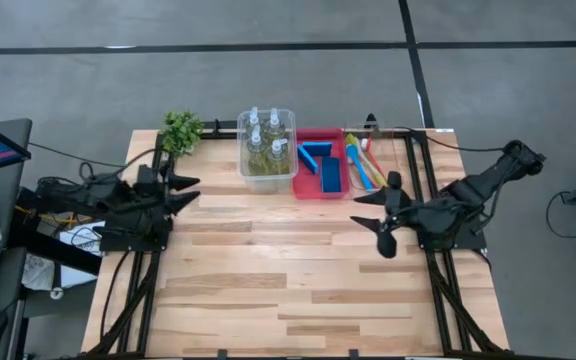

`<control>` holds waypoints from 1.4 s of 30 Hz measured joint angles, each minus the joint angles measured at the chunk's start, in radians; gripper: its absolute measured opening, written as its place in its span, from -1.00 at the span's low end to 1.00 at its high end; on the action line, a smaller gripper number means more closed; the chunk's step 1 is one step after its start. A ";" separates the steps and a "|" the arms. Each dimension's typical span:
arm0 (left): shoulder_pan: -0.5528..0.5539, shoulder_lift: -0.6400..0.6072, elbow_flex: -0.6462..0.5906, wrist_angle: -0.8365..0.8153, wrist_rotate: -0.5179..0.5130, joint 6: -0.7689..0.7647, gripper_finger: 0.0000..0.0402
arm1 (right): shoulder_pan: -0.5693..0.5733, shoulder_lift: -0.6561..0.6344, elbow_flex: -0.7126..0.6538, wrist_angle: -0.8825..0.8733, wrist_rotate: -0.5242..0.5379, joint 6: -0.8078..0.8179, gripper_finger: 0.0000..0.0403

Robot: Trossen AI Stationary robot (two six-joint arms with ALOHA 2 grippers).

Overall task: Pick & Place Kitchen Sink Supplies
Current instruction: Return to Home Position

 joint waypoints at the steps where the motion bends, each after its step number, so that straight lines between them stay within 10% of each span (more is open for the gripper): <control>1: 0.000 -0.026 0.000 -0.023 0.002 -0.004 -0.08 | 0.011 -0.024 -0.022 0.001 0.002 0.000 0.04; 12: 0.000 -0.098 -0.027 -0.139 0.019 -0.047 -0.08 | 0.025 -0.329 -0.419 0.267 0.001 -0.019 0.04; 25: 0.000 -0.100 -0.344 0.147 0.129 -0.142 -0.08 | 0.025 -0.785 -0.792 0.345 -0.023 -0.038 0.04; 42: -0.006 -0.105 -0.457 0.196 0.088 -0.171 -0.08 | 0.024 -0.783 -0.902 0.433 -0.021 -0.052 0.04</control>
